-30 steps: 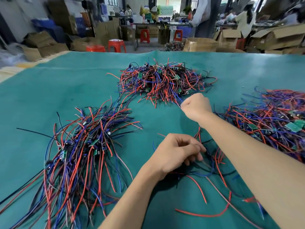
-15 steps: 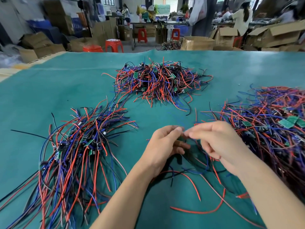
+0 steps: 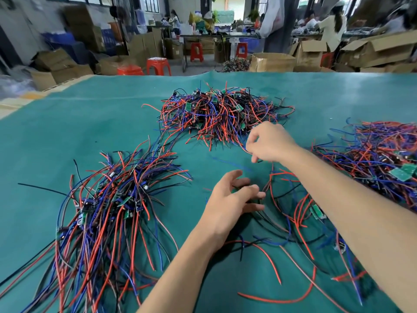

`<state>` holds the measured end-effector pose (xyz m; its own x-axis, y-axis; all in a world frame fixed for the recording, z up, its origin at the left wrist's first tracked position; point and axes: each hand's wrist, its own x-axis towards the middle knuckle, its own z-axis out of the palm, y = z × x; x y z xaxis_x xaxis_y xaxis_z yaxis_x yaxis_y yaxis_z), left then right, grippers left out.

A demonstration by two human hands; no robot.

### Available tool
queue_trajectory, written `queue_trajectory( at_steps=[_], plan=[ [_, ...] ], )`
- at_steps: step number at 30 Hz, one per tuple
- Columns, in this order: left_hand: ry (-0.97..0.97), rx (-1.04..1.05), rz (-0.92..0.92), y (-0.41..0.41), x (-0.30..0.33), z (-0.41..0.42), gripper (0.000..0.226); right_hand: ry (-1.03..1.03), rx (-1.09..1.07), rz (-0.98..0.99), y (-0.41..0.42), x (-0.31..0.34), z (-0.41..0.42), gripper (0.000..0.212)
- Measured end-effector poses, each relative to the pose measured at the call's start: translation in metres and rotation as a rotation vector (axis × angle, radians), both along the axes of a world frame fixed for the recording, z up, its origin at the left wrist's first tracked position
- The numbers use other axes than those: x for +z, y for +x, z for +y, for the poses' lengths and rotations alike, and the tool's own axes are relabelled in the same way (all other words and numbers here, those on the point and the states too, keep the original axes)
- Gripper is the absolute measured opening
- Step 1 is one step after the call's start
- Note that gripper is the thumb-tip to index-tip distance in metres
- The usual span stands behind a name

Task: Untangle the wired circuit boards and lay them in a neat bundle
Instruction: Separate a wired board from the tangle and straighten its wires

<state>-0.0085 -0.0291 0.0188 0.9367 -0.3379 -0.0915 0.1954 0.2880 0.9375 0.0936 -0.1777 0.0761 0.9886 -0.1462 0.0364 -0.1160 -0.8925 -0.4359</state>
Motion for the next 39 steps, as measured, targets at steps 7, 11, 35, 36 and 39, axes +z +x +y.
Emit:
queue_trajectory(
  at_steps=[7, 11, 35, 36, 39],
  plan=[
    [0.002, -0.026, -0.004, 0.002, -0.002, 0.003, 0.044, -0.129, -0.102, 0.082, 0.056, -0.032, 0.001, 0.042],
    [-0.001, -0.032, -0.006, 0.002, -0.003, 0.003, 0.043, -0.208, -0.060, 0.081, 0.062, -0.035, 0.003, 0.032],
    [0.007, 0.002, 0.049, 0.004, 0.000, 0.002, 0.024, 0.871, 0.308, 0.252, -0.141, -0.028, 0.003, 0.023],
    [0.035, -0.008, 0.026, 0.004, -0.001, 0.003, 0.022, 0.876, 0.336, 0.287, -0.141, -0.029, 0.004, 0.021],
    [0.046, -0.021, -0.013, 0.003, -0.002, 0.004, 0.017, 0.862, 0.366, 0.318, -0.141, -0.033, 0.002, 0.014]
  ],
)
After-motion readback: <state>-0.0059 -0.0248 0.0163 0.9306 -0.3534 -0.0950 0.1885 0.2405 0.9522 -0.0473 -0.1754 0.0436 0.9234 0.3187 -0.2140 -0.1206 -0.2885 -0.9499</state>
